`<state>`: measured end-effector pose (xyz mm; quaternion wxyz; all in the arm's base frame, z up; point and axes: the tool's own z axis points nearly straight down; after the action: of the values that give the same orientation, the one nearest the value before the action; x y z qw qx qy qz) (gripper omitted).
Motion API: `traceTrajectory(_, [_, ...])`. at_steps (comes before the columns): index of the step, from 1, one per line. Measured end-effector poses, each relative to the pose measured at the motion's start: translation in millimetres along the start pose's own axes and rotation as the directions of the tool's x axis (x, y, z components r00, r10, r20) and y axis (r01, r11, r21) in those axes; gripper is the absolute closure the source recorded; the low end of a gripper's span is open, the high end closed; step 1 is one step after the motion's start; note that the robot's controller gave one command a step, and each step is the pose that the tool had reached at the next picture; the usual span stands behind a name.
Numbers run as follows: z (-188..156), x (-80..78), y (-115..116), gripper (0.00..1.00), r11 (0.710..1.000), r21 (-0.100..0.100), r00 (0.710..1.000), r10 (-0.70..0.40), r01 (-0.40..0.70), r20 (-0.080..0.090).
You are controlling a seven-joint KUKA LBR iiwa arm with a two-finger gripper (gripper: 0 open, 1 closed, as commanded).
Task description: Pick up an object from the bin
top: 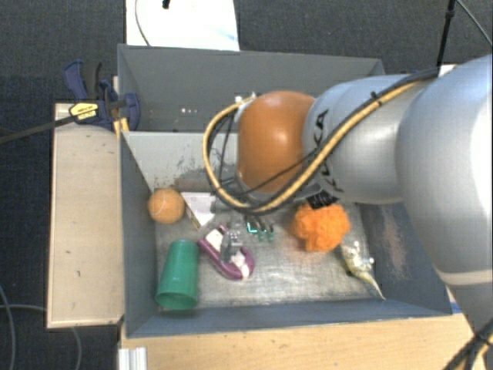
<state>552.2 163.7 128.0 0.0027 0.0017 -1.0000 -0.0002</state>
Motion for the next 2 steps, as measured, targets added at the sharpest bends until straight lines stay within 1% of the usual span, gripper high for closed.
traceTrajectory(1, [-4, -2.1, -1, 0.00, 1.000, -0.001, 1.000, 0.003, -0.003, 0.007])
traceTrajectory(2, [9, 9.0, -2, 0.00, 0.994, -0.003, 0.994, 0.110, -0.110, 0.012])
